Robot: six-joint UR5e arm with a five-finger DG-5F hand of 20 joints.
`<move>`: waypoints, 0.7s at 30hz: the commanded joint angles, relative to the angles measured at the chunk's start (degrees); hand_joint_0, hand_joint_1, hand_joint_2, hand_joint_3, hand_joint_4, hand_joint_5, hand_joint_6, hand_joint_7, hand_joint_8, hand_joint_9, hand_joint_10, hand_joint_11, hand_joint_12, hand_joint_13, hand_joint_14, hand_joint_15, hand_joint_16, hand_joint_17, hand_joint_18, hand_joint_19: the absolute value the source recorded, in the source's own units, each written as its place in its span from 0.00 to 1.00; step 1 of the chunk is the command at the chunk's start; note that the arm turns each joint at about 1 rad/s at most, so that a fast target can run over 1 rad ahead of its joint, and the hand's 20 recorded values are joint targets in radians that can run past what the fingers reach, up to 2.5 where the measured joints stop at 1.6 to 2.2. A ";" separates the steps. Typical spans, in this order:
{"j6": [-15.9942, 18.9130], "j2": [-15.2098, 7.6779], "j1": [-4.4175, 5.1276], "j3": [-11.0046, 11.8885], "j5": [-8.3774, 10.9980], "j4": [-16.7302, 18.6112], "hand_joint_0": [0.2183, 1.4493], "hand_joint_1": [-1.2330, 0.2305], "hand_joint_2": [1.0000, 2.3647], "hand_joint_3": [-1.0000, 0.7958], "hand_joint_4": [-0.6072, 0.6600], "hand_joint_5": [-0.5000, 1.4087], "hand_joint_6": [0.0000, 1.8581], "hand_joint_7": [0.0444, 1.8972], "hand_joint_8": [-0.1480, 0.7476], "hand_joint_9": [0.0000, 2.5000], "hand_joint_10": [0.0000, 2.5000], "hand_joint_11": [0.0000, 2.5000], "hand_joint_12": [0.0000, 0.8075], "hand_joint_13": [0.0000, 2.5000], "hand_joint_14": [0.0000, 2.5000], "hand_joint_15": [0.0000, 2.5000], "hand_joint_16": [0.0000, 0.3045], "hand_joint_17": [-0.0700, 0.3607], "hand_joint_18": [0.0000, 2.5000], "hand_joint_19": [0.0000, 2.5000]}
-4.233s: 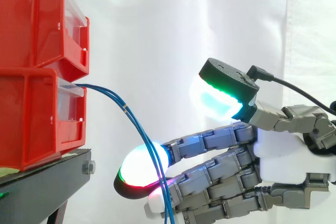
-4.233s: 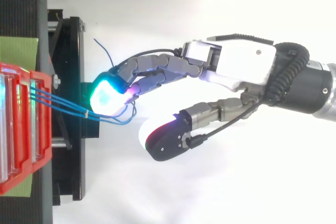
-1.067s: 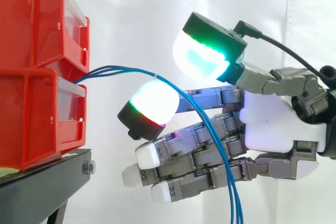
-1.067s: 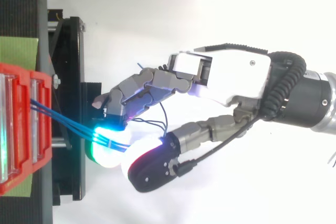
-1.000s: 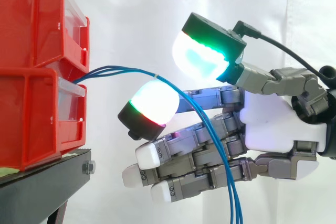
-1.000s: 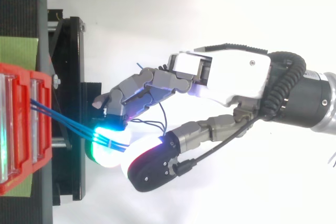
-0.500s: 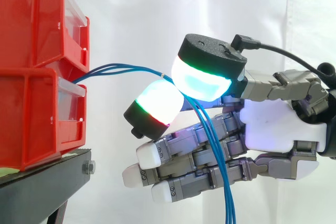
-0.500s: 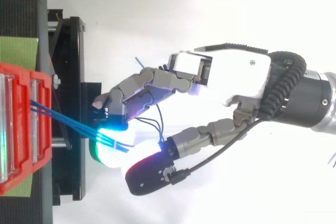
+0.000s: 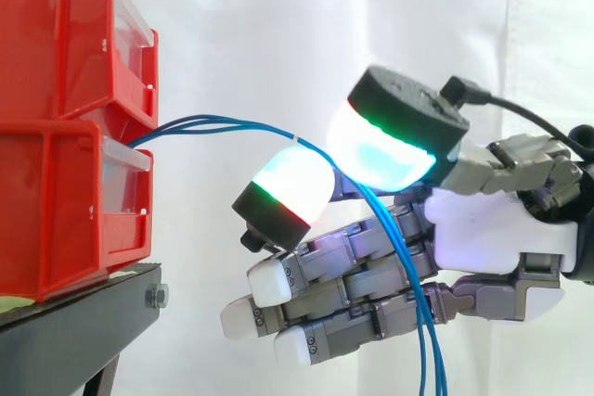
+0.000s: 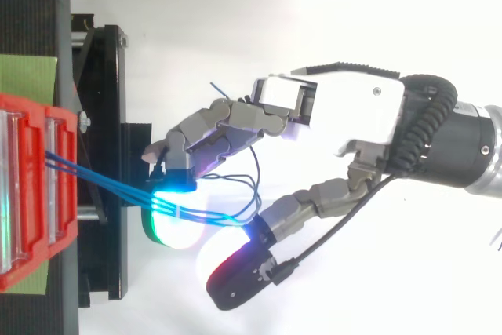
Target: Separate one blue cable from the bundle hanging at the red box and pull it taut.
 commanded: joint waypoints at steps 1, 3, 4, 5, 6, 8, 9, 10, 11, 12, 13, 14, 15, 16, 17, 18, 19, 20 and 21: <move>0.00 0.00 -0.04 0.00 0.06 -0.04 0.24 0.34 0.00 0.28 0.62 0.17 0.48 0.51 0.52 0.30 0.00 0.17 0.36 0.21 0.00 0.04 0.11 0.34 0.20 0.08; 0.00 0.00 -0.04 0.00 0.06 -0.04 0.26 0.38 0.00 0.28 0.60 0.17 0.48 0.50 0.52 0.29 0.00 0.17 0.35 0.21 0.00 0.04 0.11 0.34 0.19 0.08; 0.00 0.00 -0.04 0.00 0.06 -0.04 0.26 0.38 0.00 0.28 0.60 0.17 0.47 0.50 0.52 0.29 0.01 0.16 0.35 0.21 0.00 0.04 0.11 0.34 0.19 0.08; 0.00 0.00 -0.04 0.00 0.06 -0.04 0.27 0.40 0.00 0.28 0.59 0.17 0.46 0.50 0.52 0.29 0.00 0.16 0.35 0.21 0.00 0.04 0.11 0.34 0.19 0.08; 0.00 0.00 -0.04 0.00 -0.03 -0.22 0.28 0.41 0.00 0.28 0.59 0.17 0.46 0.50 0.51 0.29 0.01 0.16 0.35 0.21 0.00 0.04 0.11 0.34 0.19 0.08; 0.00 0.08 -0.04 0.00 -0.03 -0.39 0.30 0.42 0.00 0.28 0.58 0.17 0.46 0.51 0.51 0.29 0.00 0.16 0.34 0.21 0.00 0.04 0.11 0.33 0.18 0.08; 0.09 0.08 -0.04 0.00 -0.03 -0.57 0.32 0.42 0.00 0.31 0.57 0.17 0.46 0.53 0.51 0.29 0.00 0.16 0.34 0.21 0.00 0.04 0.11 0.33 0.18 0.08; 0.09 0.00 -0.04 0.00 -0.03 -0.57 0.32 0.42 0.00 0.32 0.57 0.17 0.46 0.53 0.51 0.29 0.00 0.16 0.34 0.21 0.00 0.04 0.11 0.33 0.18 0.08; 0.18 0.00 -0.04 0.00 -0.03 -0.57 0.32 0.41 0.01 0.35 0.56 0.17 0.46 0.54 0.51 0.29 0.00 0.16 0.34 0.21 0.00 0.04 0.11 0.33 0.18 0.08; 0.26 0.00 -0.04 0.00 -0.03 -0.57 0.32 0.40 0.01 0.37 0.57 0.17 0.46 0.56 0.51 0.29 0.01 0.16 0.34 0.21 0.00 0.04 0.11 0.33 0.18 0.08; 0.35 0.08 -0.04 0.00 -0.03 -0.57 0.32 0.39 0.01 0.38 0.57 0.17 0.46 0.56 0.51 0.29 0.00 0.16 0.34 0.21 0.00 0.04 0.11 0.33 0.18 0.08; 0.53 0.00 -0.04 0.00 -0.03 -0.66 0.32 0.38 0.01 0.41 0.57 0.17 0.47 0.55 0.52 0.29 0.00 0.16 0.34 0.21 0.00 0.04 0.11 0.33 0.18 0.08; 0.62 0.00 -0.04 0.00 -0.03 -0.66 0.32 0.36 0.01 0.43 0.57 0.17 0.47 0.55 0.52 0.28 0.00 0.16 0.34 0.21 0.00 0.04 0.11 0.33 0.19 0.08; 0.70 0.08 0.05 0.00 -0.03 -0.74 0.32 0.35 0.01 0.43 0.57 0.17 0.47 0.55 0.52 0.28 0.01 0.17 0.34 0.21 0.00 0.04 0.11 0.33 0.19 0.08; 0.70 0.00 -0.04 0.00 -0.03 -0.92 0.33 0.34 0.02 0.44 0.57 0.17 0.48 0.56 0.52 0.28 0.01 0.17 0.35 0.21 0.00 0.04 0.11 0.33 0.19 0.08; 0.70 0.00 -0.04 0.00 -0.03 -1.01 0.34 0.32 0.02 0.44 0.58 0.17 0.48 0.55 0.52 0.29 0.01 0.17 0.35 0.21 0.00 0.04 0.11 0.33 0.19 0.08; 0.79 0.08 -0.04 0.00 -0.03 -1.10 0.34 0.32 0.02 0.44 0.57 0.16 0.48 0.55 0.52 0.29 0.01 0.17 0.34 0.21 0.00 0.04 0.11 0.33 0.19 0.08; 0.79 0.00 -0.04 0.00 -0.03 -1.10 0.36 0.31 0.01 0.41 0.57 0.16 0.48 0.54 0.52 0.29 0.01 0.17 0.35 0.21 0.00 0.04 0.11 0.33 0.20 0.08; 0.79 0.00 -0.04 0.00 -0.03 -1.10 0.37 0.29 0.01 0.39 0.57 0.16 0.48 0.54 0.52 0.29 0.01 0.17 0.35 0.22 0.00 0.04 0.11 0.34 0.20 0.08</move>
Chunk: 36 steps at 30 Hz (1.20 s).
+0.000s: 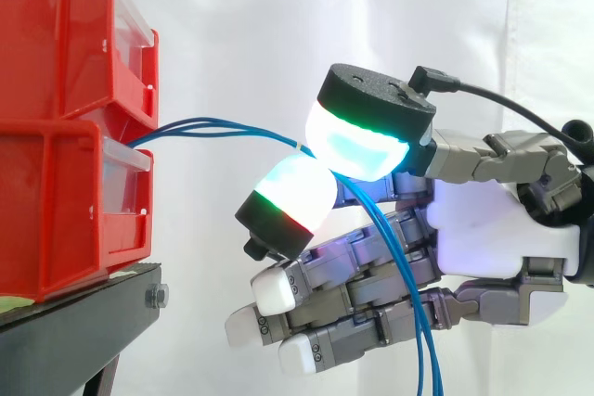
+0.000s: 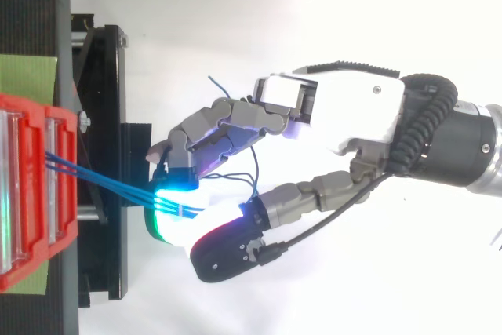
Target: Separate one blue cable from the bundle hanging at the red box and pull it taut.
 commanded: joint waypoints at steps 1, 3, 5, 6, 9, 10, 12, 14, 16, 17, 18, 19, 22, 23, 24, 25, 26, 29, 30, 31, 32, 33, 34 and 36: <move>0.08 -0.03 -0.01 0.00 0.00 -0.12 0.38 0.29 0.01 0.37 0.58 0.16 0.48 0.54 0.52 0.29 0.01 0.18 0.35 0.22 0.00 0.04 0.11 0.34 0.20 0.08; 0.08 -0.03 -0.01 0.00 0.00 -0.12 0.41 0.27 0.00 0.28 0.60 0.16 0.48 0.51 0.52 0.29 0.01 0.17 0.35 0.22 0.00 0.04 0.11 0.34 0.20 0.08; 0.08 -0.03 -0.01 0.00 0.00 -0.12 0.40 0.26 0.00 0.28 0.63 0.16 0.48 0.52 0.52 0.29 0.01 0.17 0.35 0.22 0.00 0.04 0.11 0.34 0.20 0.08; 0.08 -0.03 -0.01 0.00 0.00 -0.12 0.38 0.27 0.00 0.28 0.65 0.16 0.48 0.52 0.51 0.29 0.01 0.17 0.35 0.22 0.00 0.04 0.11 0.34 0.20 0.08; 0.08 0.06 -0.10 0.00 0.00 -0.12 0.30 0.30 0.00 0.28 0.65 0.17 0.48 0.52 0.51 0.29 0.01 0.18 0.35 0.22 0.00 0.04 0.11 0.34 0.20 0.08; 0.08 -0.03 -0.10 0.00 0.00 -0.12 0.30 0.31 0.00 0.28 0.65 0.17 0.48 0.51 0.51 0.29 0.01 0.18 0.35 0.22 0.00 0.04 0.11 0.34 0.20 0.08; 0.08 0.06 -0.18 0.00 0.00 -0.12 0.26 0.38 0.00 0.28 0.63 0.17 0.48 0.50 0.52 0.29 0.01 0.17 0.36 0.22 0.00 0.04 0.12 0.35 0.20 0.09; 0.08 -0.03 -0.18 0.00 -0.09 -0.12 0.27 0.41 0.00 0.28 0.62 0.17 0.47 0.49 0.52 0.29 0.00 0.17 0.35 0.22 0.00 0.04 0.11 0.34 0.20 0.09; 0.08 -0.03 -0.18 0.00 0.00 -0.12 0.30 0.43 0.00 0.28 0.61 0.17 0.47 0.47 0.52 0.30 0.00 0.17 0.35 0.22 0.00 0.04 0.11 0.34 0.20 0.09; 0.08 0.06 -0.18 0.00 0.00 -0.12 0.32 0.44 0.00 0.28 0.61 0.17 0.47 0.47 0.51 0.30 0.01 0.17 0.34 0.22 0.00 0.04 0.11 0.33 0.20 0.09; -0.01 0.06 -0.18 0.00 0.00 -0.12 0.33 0.44 0.00 0.28 0.60 0.17 0.47 0.48 0.51 0.30 0.01 0.17 0.34 0.22 0.00 0.04 0.11 0.33 0.20 0.09; 0.08 -0.03 -0.10 0.00 0.00 -0.12 0.33 0.44 0.00 0.28 0.59 0.17 0.47 0.49 0.52 0.30 0.01 0.17 0.34 0.22 0.00 0.04 0.11 0.33 0.20 0.09; 0.08 0.06 -0.10 0.00 0.00 -0.12 0.36 0.38 0.00 0.31 0.57 0.17 0.47 0.55 0.52 0.30 0.01 0.18 0.34 0.22 0.00 0.04 0.11 0.33 0.20 0.08; 0.08 0.06 -0.18 0.00 0.00 -0.12 0.37 0.36 0.01 0.34 0.56 0.16 0.47 0.57 0.52 0.30 0.01 0.18 0.35 0.22 0.00 0.04 0.11 0.33 0.20 0.09; 0.08 -0.03 -0.10 0.00 0.00 -0.12 0.37 0.34 0.01 0.37 0.55 0.16 0.48 0.58 0.51 0.30 0.01 0.18 0.35 0.22 0.00 0.04 0.11 0.33 0.20 0.09; 0.08 -0.03 -0.18 0.00 -0.09 -0.12 0.38 0.32 0.01 0.38 0.54 0.16 0.48 0.58 0.52 0.30 0.01 0.18 0.35 0.22 0.00 0.04 0.11 0.33 0.20 0.08; 0.08 -0.03 -0.18 0.00 -0.09 -0.12 0.40 0.30 0.01 0.40 0.52 0.16 0.49 0.59 0.52 0.30 0.01 0.18 0.34 0.22 0.00 0.04 0.11 0.33 0.21 0.09; 0.08 -0.03 -0.18 0.00 0.00 -0.12 0.45 0.26 0.01 0.36 0.52 0.15 0.50 0.58 0.51 0.30 0.01 0.18 0.34 0.22 0.00 0.04 0.11 0.33 0.20 0.09; 0.08 -0.03 -0.18 0.00 -0.09 -0.12 0.46 0.25 0.00 0.31 0.53 0.15 0.50 0.55 0.51 0.30 0.01 0.19 0.34 0.22 0.00 0.04 0.11 0.33 0.21 0.09; 0.08 -0.03 -0.18 0.00 -0.09 -0.12 0.47 0.25 0.00 0.29 0.54 0.16 0.50 0.55 0.51 0.30 0.01 0.18 0.34 0.23 0.00 0.05 0.11 0.34 0.21 0.09; 0.08 -0.03 -0.18 0.00 -0.09 -0.12 0.47 0.24 0.00 0.28 0.55 0.16 0.50 0.54 0.50 0.30 0.01 0.19 0.34 0.23 0.00 0.04 0.11 0.34 0.21 0.09; 0.08 0.06 -0.18 0.00 -0.09 -0.12 0.46 0.23 0.00 0.28 0.58 0.16 0.49 0.54 0.50 0.30 0.01 0.19 0.34 0.23 0.00 0.04 0.11 0.34 0.22 0.08; 0.08 -0.03 -0.10 0.00 -0.09 -0.12 0.45 0.22 0.00 0.28 0.58 0.16 0.49 0.54 0.50 0.30 0.01 0.19 0.34 0.23 0.00 0.04 0.11 0.34 0.22 0.08; 0.08 -0.03 -0.18 0.00 -0.09 -0.12 0.36 0.24 0.00 0.28 0.61 0.16 0.49 0.53 0.50 0.30 0.01 0.19 0.34 0.23 0.00 0.05 0.11 0.34 0.22 0.09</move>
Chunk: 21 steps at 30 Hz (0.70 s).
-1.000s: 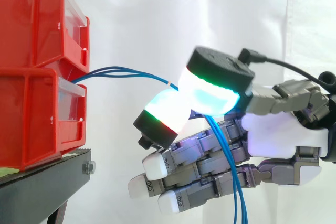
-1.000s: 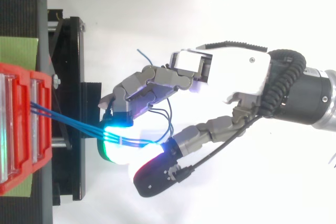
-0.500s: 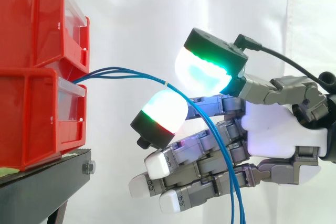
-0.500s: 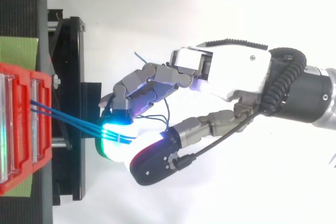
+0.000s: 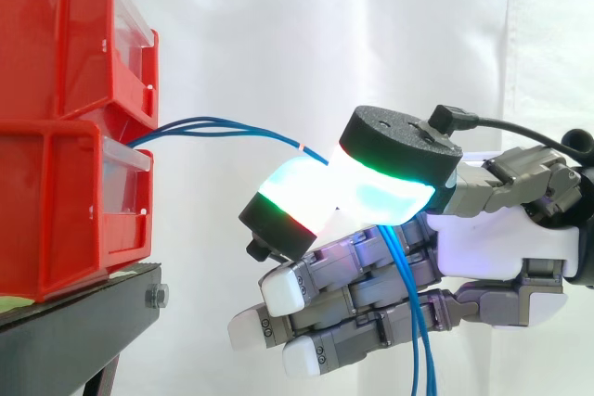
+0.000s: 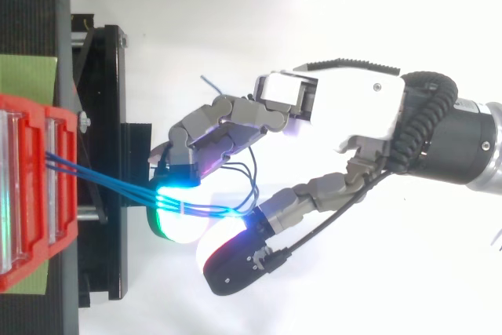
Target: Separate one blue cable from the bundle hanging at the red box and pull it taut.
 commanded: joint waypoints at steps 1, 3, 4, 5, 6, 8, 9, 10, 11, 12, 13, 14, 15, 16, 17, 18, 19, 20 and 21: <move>0.00 -0.03 0.05 0.00 -0.01 0.00 0.35 0.24 0.00 0.28 0.61 0.16 0.49 0.53 0.50 0.30 0.01 0.19 0.34 0.23 0.00 0.05 0.11 0.34 0.22 0.09; 0.00 -0.03 0.05 0.00 -0.01 -0.09 0.24 0.36 0.00 0.28 0.62 0.16 0.49 0.52 0.52 0.30 0.01 0.18 0.37 0.22 0.00 0.05 0.12 0.35 0.20 0.09; -0.09 0.06 0.05 0.00 -0.10 -0.09 0.23 0.37 0.00 0.28 0.62 0.16 0.48 0.53 0.53 0.30 0.01 0.18 0.37 0.22 0.00 0.06 0.12 0.36 0.20 0.09; -0.09 -0.03 0.05 0.00 -0.10 -0.09 0.22 0.38 0.00 0.28 0.62 0.16 0.48 0.52 0.53 0.30 0.01 0.19 0.38 0.22 0.00 0.06 0.13 0.36 0.19 0.09; -0.18 -0.03 0.05 0.00 -0.10 -0.09 0.21 0.41 0.00 0.28 0.61 0.16 0.48 0.51 0.54 0.30 0.01 0.18 0.39 0.21 0.00 0.05 0.13 0.37 0.19 0.10; -0.18 -0.03 -0.04 0.00 -0.01 -0.09 0.22 0.44 0.00 0.28 0.61 0.16 0.48 0.51 0.54 0.30 0.01 0.18 0.39 0.21 0.00 0.06 0.13 0.37 0.18 0.09; -0.09 -0.03 0.05 0.00 -0.01 -0.09 0.23 0.47 0.00 0.28 0.60 0.16 0.48 0.51 0.53 0.30 0.01 0.18 0.38 0.20 0.00 0.05 0.12 0.36 0.18 0.10; -0.18 0.06 0.05 0.00 -0.01 -0.09 0.24 0.47 0.00 0.28 0.60 0.16 0.48 0.51 0.53 0.29 0.01 0.18 0.37 0.20 0.00 0.06 0.12 0.36 0.18 0.10; -0.09 0.06 0.05 0.00 -0.01 -0.09 0.27 0.48 0.00 0.28 0.59 0.16 0.48 0.53 0.52 0.30 0.01 0.17 0.36 0.20 0.00 0.06 0.12 0.35 0.17 0.11; 0.00 0.06 0.05 0.00 -0.01 -0.18 0.29 0.48 0.00 0.30 0.59 0.16 0.48 0.54 0.52 0.30 0.01 0.18 0.36 0.20 0.00 0.06 0.11 0.34 0.17 0.11; 0.00 -0.03 -0.04 0.00 -0.01 -0.35 0.30 0.47 0.00 0.31 0.59 0.16 0.48 0.55 0.52 0.31 0.01 0.18 0.36 0.20 0.00 0.06 0.11 0.34 0.17 0.11; 0.00 -0.03 -0.04 0.00 -0.01 -0.44 0.31 0.46 0.01 0.34 0.58 0.16 0.48 0.55 0.52 0.31 0.01 0.18 0.36 0.20 0.00 0.06 0.12 0.35 0.17 0.11; 0.00 0.06 0.05 0.00 -0.01 -0.44 0.31 0.46 0.01 0.36 0.58 0.16 0.48 0.55 0.52 0.31 0.01 0.19 0.36 0.20 0.00 0.06 0.12 0.35 0.17 0.11; 0.00 -0.03 0.05 0.00 -0.01 -0.53 0.31 0.46 0.01 0.36 0.58 0.16 0.48 0.55 0.52 0.31 0.01 0.19 0.36 0.20 0.00 0.06 0.12 0.35 0.17 0.11; 0.00 -0.03 0.05 0.00 -0.01 -0.53 0.31 0.44 0.01 0.40 0.59 0.17 0.49 0.56 0.52 0.31 0.01 0.19 0.36 0.20 0.00 0.06 0.12 0.35 0.18 0.11; 0.00 0.06 -0.04 0.00 -0.01 -0.53 0.30 0.43 0.01 0.43 0.60 0.17 0.49 0.56 0.52 0.31 0.01 0.19 0.36 0.20 0.00 0.05 0.12 0.35 0.18 0.10; 0.00 0.06 -0.04 0.00 -0.01 -0.53 0.30 0.42 0.01 0.44 0.60 0.17 0.49 0.57 0.52 0.31 0.01 0.19 0.36 0.20 0.00 0.05 0.12 0.35 0.18 0.10; 0.00 0.06 -0.13 0.00 -0.10 -0.53 0.31 0.40 0.02 0.46 0.61 0.17 0.49 0.57 0.53 0.31 0.01 0.19 0.37 0.20 0.00 0.05 0.12 0.35 0.18 0.11; 0.09 -0.03 -0.22 0.00 -0.10 -0.53 0.31 0.38 0.02 0.47 0.61 0.17 0.49 0.57 0.53 0.31 0.01 0.19 0.37 0.21 0.00 0.05 0.12 0.35 0.19 0.10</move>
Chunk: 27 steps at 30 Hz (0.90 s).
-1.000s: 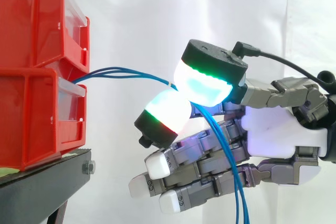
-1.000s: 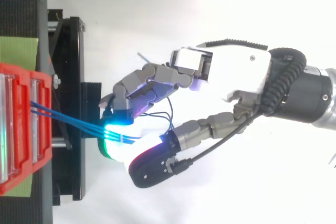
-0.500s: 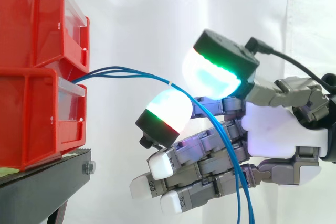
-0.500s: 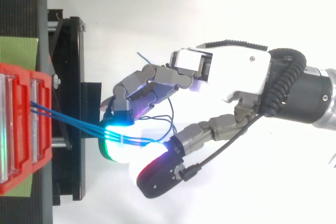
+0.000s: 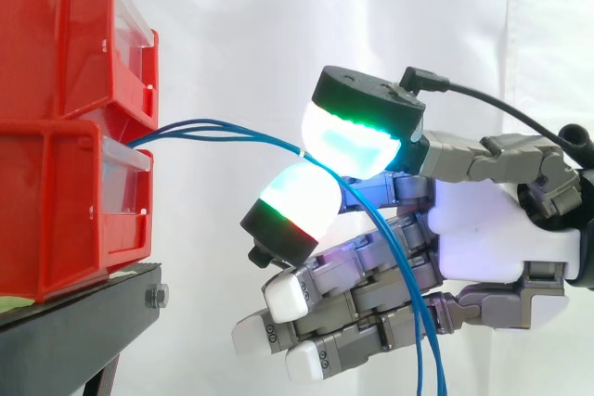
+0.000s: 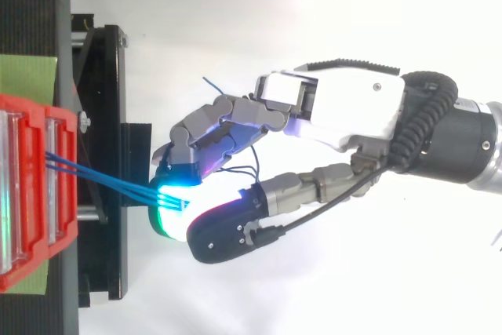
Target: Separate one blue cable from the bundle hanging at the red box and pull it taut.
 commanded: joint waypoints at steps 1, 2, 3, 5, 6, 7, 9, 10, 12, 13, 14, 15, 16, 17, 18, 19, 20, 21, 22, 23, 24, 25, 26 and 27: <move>0.26 -0.04 -0.15 0.00 -0.06 -0.03 0.31 0.38 0.02 0.47 0.61 0.17 0.49 0.57 0.53 0.31 0.01 0.19 0.37 0.21 0.00 0.05 0.12 0.35 0.19 0.10; 0.43 -0.04 -0.24 0.00 -0.15 -0.03 0.32 0.36 0.02 0.47 0.60 0.17 0.49 0.57 0.53 0.31 0.01 0.19 0.37 0.21 0.00 0.05 0.12 0.35 0.19 0.10; 0.61 -0.04 -0.32 0.00 -0.15 -0.11 0.33 0.34 0.02 0.46 0.60 0.17 0.50 0.56 0.53 0.31 0.01 0.19 0.37 0.21 0.00 0.05 0.12 0.35 0.19 0.10; 0.87 -0.04 -0.50 0.00 -0.32 -0.38 0.35 0.31 0.01 0.42 0.60 0.16 0.49 0.56 0.52 0.31 0.01 0.19 0.37 0.21 0.00 0.05 0.12 0.35 0.19 0.10; 0.96 -0.04 -0.50 0.00 -0.32 -0.55 0.36 0.29 0.01 0.40 0.59 0.16 0.49 0.57 0.52 0.31 0.01 0.19 0.37 0.21 0.00 0.05 0.12 0.35 0.19 0.10; 1.05 -0.04 -0.67 0.00 -0.41 -0.82 0.36 0.29 0.01 0.39 0.59 0.16 0.49 0.57 0.51 0.30 0.01 0.20 0.37 0.21 0.00 0.05 0.12 0.35 0.19 0.10; 1.14 0.04 -0.85 0.00 -0.50 -0.91 0.38 0.28 0.01 0.36 0.59 0.16 0.49 0.56 0.51 0.31 0.01 0.19 0.37 0.20 0.00 0.05 0.12 0.35 0.19 0.09; 1.14 -0.04 -1.11 0.00 -0.50 -0.91 0.38 0.28 0.01 0.36 0.59 0.16 0.49 0.55 0.51 0.31 0.01 0.20 0.37 0.20 0.00 0.05 0.12 0.35 0.19 0.09; 1.05 -0.04 -1.38 0.00 -0.50 -0.91 0.39 0.28 0.01 0.35 0.59 0.16 0.49 0.55 0.51 0.31 0.01 0.20 0.37 0.20 0.00 0.05 0.12 0.35 0.19 0.09; 0.96 -0.04 -1.55 0.00 -0.50 -0.99 0.40 0.27 0.00 0.32 0.59 0.16 0.49 0.55 0.51 0.31 0.01 0.20 0.37 0.20 0.00 0.05 0.12 0.35 0.19 0.09; 1.05 -0.04 -1.64 0.00 -0.50 -0.99 0.41 0.27 0.00 0.30 0.59 0.16 0.49 0.55 0.51 0.31 0.01 0.20 0.37 0.20 0.00 0.05 0.12 0.35 0.19 0.09; 1.05 0.04 -1.82 0.00 -0.50 -1.08 0.41 0.28 0.00 0.28 0.60 0.16 0.49 0.55 0.51 0.31 0.01 0.19 0.37 0.20 0.00 0.05 0.12 0.35 0.19 0.09; 0.96 0.04 -1.91 0.00 -0.50 -1.17 0.41 0.28 0.00 0.28 0.60 0.16 0.49 0.54 0.51 0.31 0.01 0.19 0.37 0.20 0.00 0.05 0.12 0.35 0.19 0.09; 0.96 0.04 -1.99 0.00 -0.59 -1.26 0.41 0.27 0.00 0.28 0.61 0.17 0.49 0.55 0.51 0.31 0.01 0.19 0.37 0.20 0.00 0.05 0.12 0.35 0.19 0.09; 1.05 0.04 -1.99 0.00 -0.59 -1.26 0.39 0.27 0.00 0.28 0.63 0.17 0.49 0.55 0.51 0.31 0.01 0.20 0.36 0.20 0.00 0.05 0.12 0.35 0.19 0.09; 1.05 0.04 -2.08 0.00 -0.67 -1.26 0.38 0.28 0.00 0.28 0.63 0.17 0.48 0.56 0.51 0.31 0.01 0.20 0.36 0.20 0.00 0.05 0.12 0.35 0.19 0.09; 0.96 0.04 -2.08 0.00 -0.67 -1.26 0.35 0.30 0.00 0.28 0.64 0.17 0.48 0.56 0.51 0.31 0.01 0.20 0.36 0.20 0.00 0.05 0.12 0.35 0.19 0.09; 1.05 0.04 -2.17 0.00 -0.67 -1.26 0.32 0.32 0.00 0.28 0.64 0.17 0.48 0.56 0.50 0.31 0.01 0.20 0.36 0.20 0.00 0.05 0.12 0.35 0.19 0.09; 1.05 -0.04 -2.26 0.00 -0.67 -1.34 0.30 0.32 0.00 0.28 0.64 0.17 0.48 0.56 0.51 0.31 0.01 0.20 0.36 0.20 0.00 0.05 0.12 0.35 0.19 0.10; 1.05 0.04 -2.26 0.00 -0.67 -1.34 0.28 0.34 0.00 0.28 0.63 0.17 0.48 0.55 0.51 0.31 0.01 0.20 0.37 0.20 0.00 0.05 0.12 0.35 0.18 0.10; 1.05 0.04 -2.34 0.00 -0.67 -1.34 0.26 0.36 0.00 0.28 0.63 0.17 0.49 0.54 0.52 0.31 0.01 0.20 0.37 0.20 0.00 0.05 0.12 0.36 0.18 0.10; 0.96 0.04 -2.34 0.00 -0.67 -1.34 0.26 0.36 0.00 0.28 0.63 0.17 0.49 0.54 0.52 0.31 0.01 0.20 0.37 0.20 0.00 0.05 0.12 0.36 0.18 0.10; 1.05 0.04 -2.43 0.00 -0.67 -1.34 0.26 0.37 0.00 0.28 0.62 0.17 0.48 0.53 0.52 0.31 0.01 0.19 0.37 0.20 0.00 0.05 0.12 0.36 0.18 0.10; 0.96 0.04 -2.43 0.00 -0.59 -1.34 0.25 0.38 0.00 0.28 0.62 0.17 0.48 0.53 0.52 0.32 0.01 0.20 0.37 0.20 0.00 0.05 0.12 0.36 0.19 0.10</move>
